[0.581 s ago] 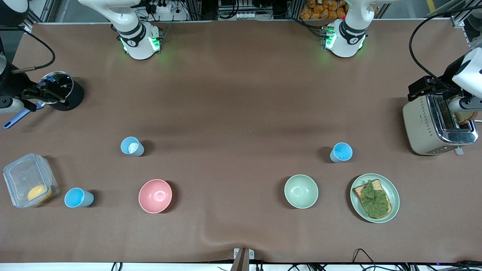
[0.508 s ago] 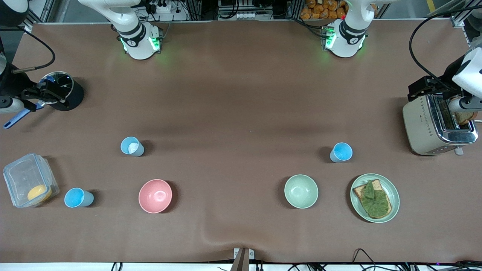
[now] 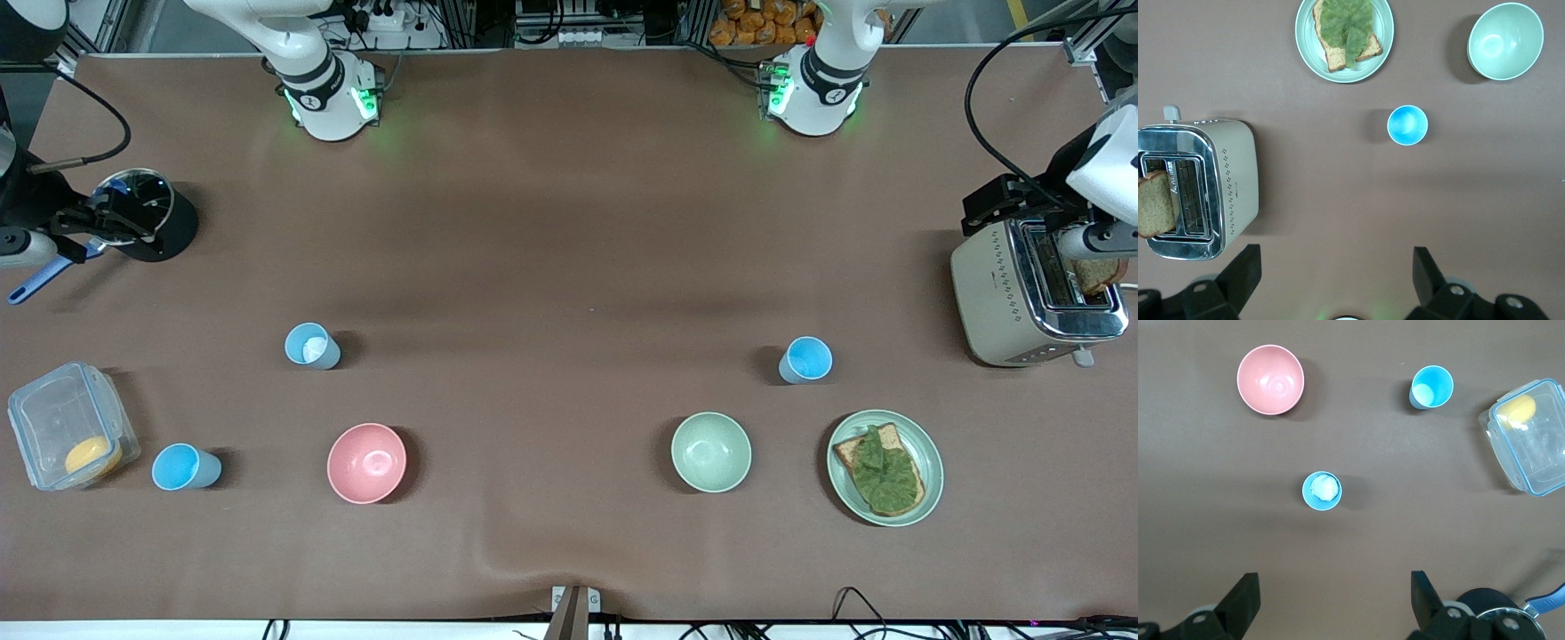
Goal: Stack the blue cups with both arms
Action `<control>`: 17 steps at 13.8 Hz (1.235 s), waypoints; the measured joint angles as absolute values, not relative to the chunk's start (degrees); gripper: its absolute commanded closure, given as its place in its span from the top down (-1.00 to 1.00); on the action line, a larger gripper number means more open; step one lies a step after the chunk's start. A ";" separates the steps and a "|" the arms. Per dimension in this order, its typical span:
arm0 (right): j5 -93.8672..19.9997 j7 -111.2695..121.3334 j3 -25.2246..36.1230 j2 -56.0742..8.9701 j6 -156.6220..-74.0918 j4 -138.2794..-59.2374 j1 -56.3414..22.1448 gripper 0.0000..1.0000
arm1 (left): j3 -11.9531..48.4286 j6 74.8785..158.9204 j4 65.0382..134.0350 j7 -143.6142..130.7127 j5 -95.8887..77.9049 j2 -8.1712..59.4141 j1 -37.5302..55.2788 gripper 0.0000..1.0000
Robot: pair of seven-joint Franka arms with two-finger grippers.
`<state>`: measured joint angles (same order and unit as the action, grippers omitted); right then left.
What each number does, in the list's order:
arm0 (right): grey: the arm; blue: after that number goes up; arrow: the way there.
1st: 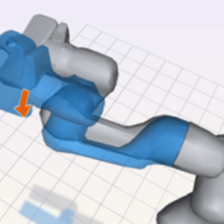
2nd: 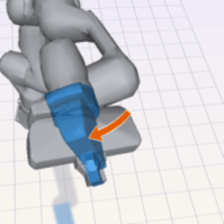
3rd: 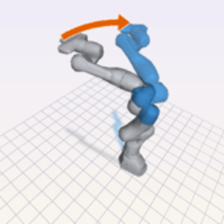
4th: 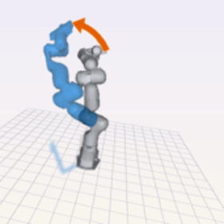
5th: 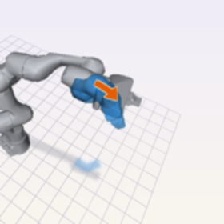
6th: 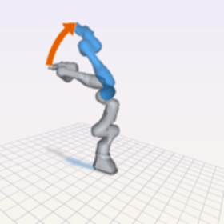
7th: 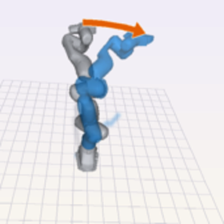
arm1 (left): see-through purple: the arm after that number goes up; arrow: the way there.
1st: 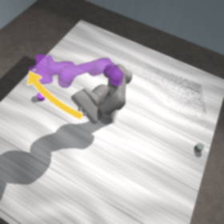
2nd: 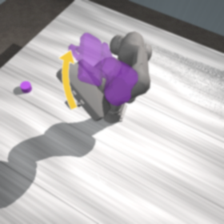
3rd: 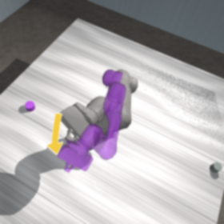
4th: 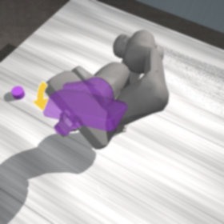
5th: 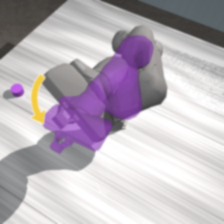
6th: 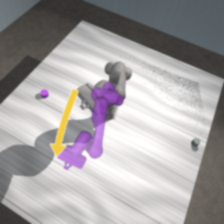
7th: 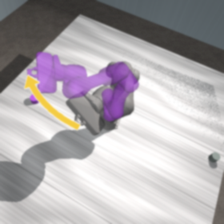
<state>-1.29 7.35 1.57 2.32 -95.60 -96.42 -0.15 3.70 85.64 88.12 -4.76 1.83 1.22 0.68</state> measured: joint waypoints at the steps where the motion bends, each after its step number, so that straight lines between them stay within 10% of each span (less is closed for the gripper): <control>1: -1.29 7.35 1.55 2.32 -95.60 -96.42 -0.18 1.00 | 3.76 85.64 88.12 -4.92 1.83 1.37 0.74 1.00; 10: -1.26 6.81 1.48 -7.65 -99.20 -96.59 -2.46 1.00 | 3.63 92.48 95.86 -5.45 1.83 2.97 0.41 1.00; 17: -0.08 -4.31 1.50 -19.57 -111.22 -98.33 -6.54 1.00 | 3.83 110.50 118.98 -5.45 1.83 -5.58 0.46 1.00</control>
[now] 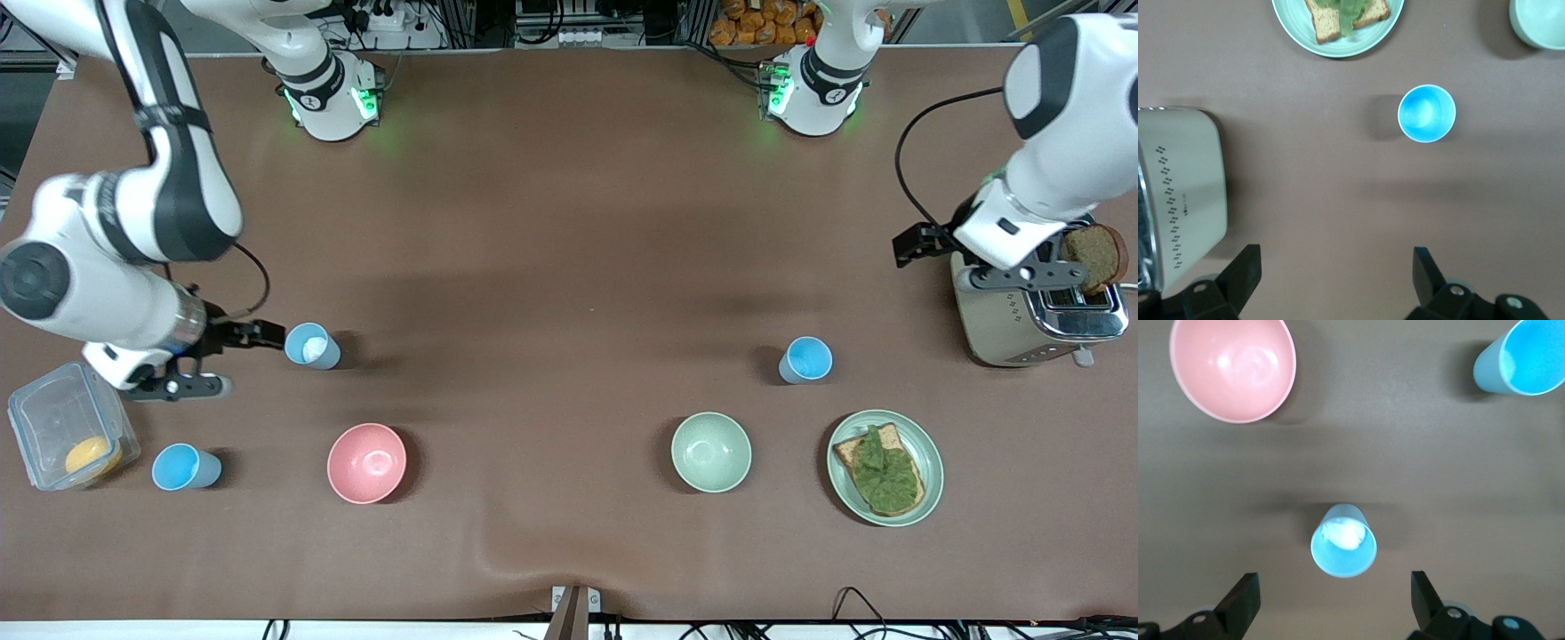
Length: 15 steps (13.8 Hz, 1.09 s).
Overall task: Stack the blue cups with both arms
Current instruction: 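Grasp the blue cup with the right gripper while the left gripper reaches another cup, then grasp the blue cup by the plate with the left gripper while the right gripper lifts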
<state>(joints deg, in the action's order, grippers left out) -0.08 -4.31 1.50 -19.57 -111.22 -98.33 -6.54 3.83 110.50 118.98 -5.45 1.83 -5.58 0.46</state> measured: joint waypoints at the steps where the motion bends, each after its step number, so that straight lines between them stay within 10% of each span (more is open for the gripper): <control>1: 1.45 -7.24 1.50 -20.30 -113.75 -99.90 -7.56 1.00 | 4.22 112.32 120.66 -5.45 1.83 -5.68 0.49 1.00; 9: 5.70 -17.38 1.64 -22.26 -130.82 -114.44 -12.16 1.00 | 5.29 120.61 115.98 -5.48 1.83 7.71 0.20 1.00; 12: 5.95 -17.40 1.90 -23.70 -132.13 -115.22 -12.16 -0.28 | 5.18 120.73 110.41 -5.48 1.84 14.00 -0.20 1.00; 15: 6.00 -17.42 1.89 -25.64 -133.62 -115.27 -12.16 -1.00 | 5.62 122.43 106.88 -5.91 1.84 20.79 0.57 1.00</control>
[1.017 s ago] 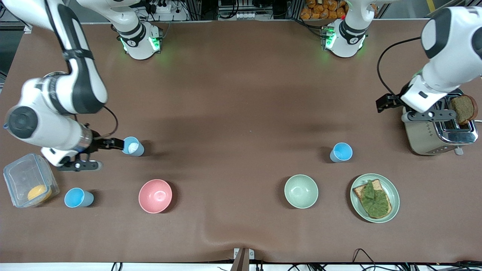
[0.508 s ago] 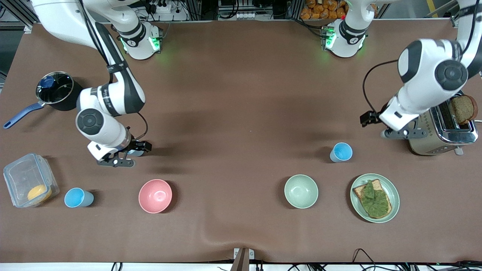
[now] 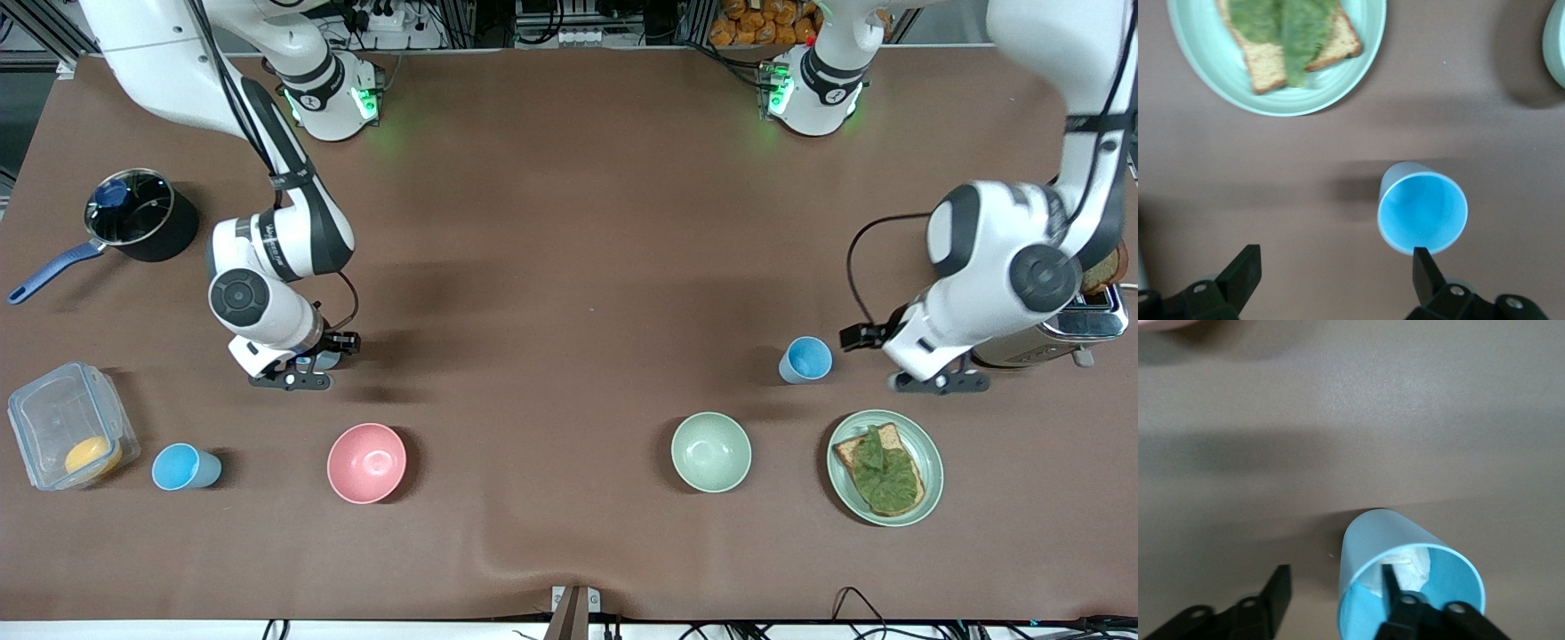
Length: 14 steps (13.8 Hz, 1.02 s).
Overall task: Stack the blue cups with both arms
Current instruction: 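Grasp the blue cup by the plate with the left gripper while the right gripper lifts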
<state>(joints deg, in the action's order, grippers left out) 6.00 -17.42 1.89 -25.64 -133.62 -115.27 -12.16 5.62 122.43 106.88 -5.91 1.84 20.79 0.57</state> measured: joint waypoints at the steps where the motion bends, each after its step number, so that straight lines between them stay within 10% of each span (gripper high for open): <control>1: 6.01 -17.43 1.90 -25.93 -133.77 -115.26 -12.16 -1.00 | 5.74 123.18 106.50 -6.25 1.84 22.39 0.86 1.00; 13: 3.30 -31.54 0.36 -24.15 -120.84 -104.46 -23.41 -1.00 | 5.82 126.01 106.12 -6.68 1.84 29.73 2.38 1.00; 14: 1.20 -34.31 0.23 -24.16 -120.67 -103.26 -26.40 -1.00 | 5.82 126.71 105.93 -6.69 1.84 30.42 2.41 0.73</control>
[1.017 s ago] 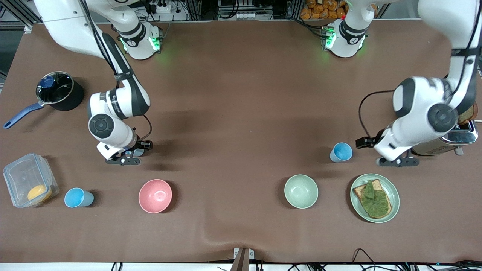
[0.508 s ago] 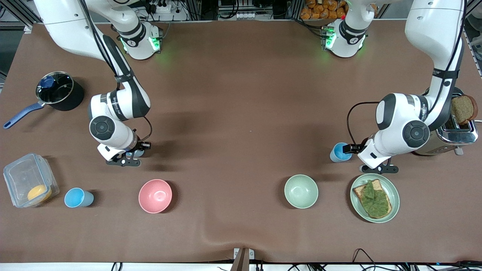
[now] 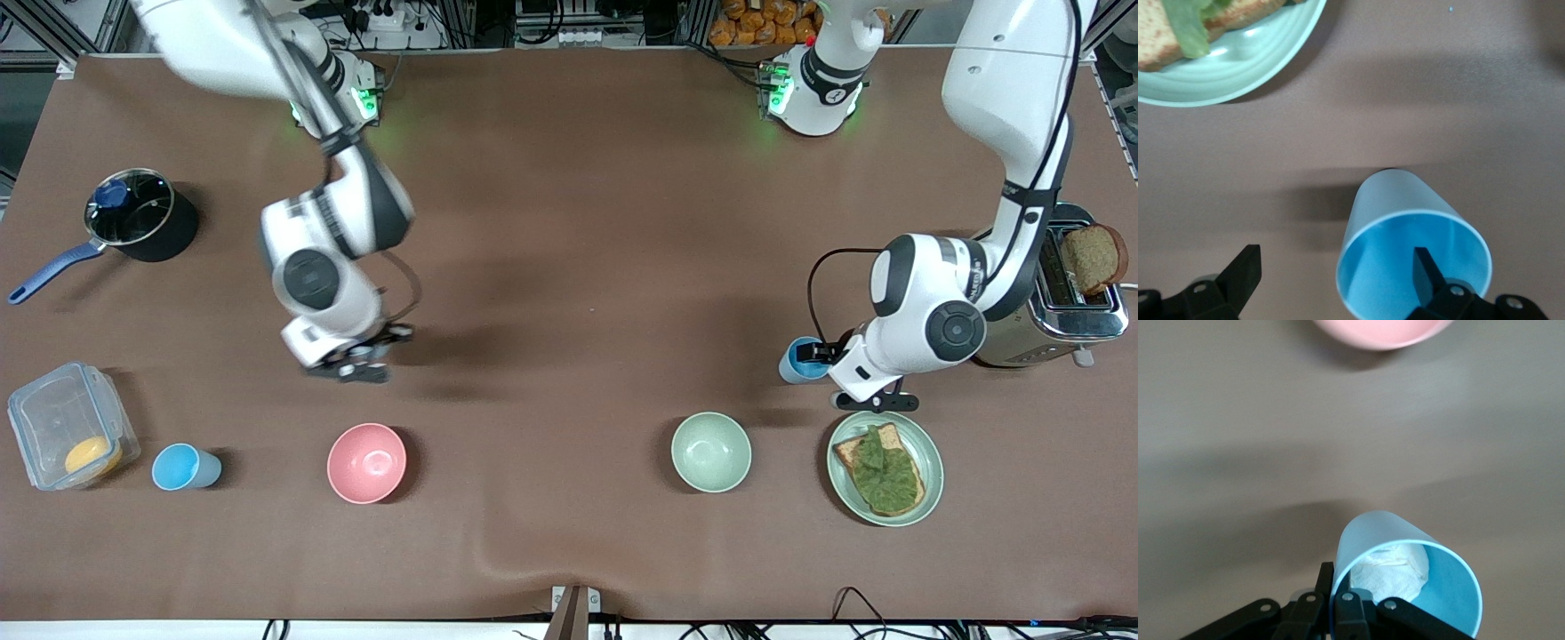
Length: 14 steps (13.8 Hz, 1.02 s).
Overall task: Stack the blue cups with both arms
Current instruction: 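Grasp the blue cup by the plate with the left gripper while the right gripper lifts, then carry the held blue cup to the table center with the right gripper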
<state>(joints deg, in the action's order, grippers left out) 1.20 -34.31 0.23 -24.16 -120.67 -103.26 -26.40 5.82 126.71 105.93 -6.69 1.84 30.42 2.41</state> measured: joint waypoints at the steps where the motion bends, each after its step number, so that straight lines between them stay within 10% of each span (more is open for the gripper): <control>1: -1.09 -36.70 0.20 -24.20 -120.65 -102.29 -29.04 -1.00 | 5.82 127.92 105.65 -6.74 1.84 31.05 2.44 -0.25; 3: -4.35 -41.00 0.16 -24.52 -120.67 -100.70 -33.32 -1.00 | 5.83 129.17 104.98 -7.55 1.84 31.76 2.55 -1.00; 14: -7.73 -60.25 0.14 -40.61 -126.53 -84.81 -44.94 -1.00 | 5.88 129.19 104.31 -10.31 1.19 31.70 2.91 -1.00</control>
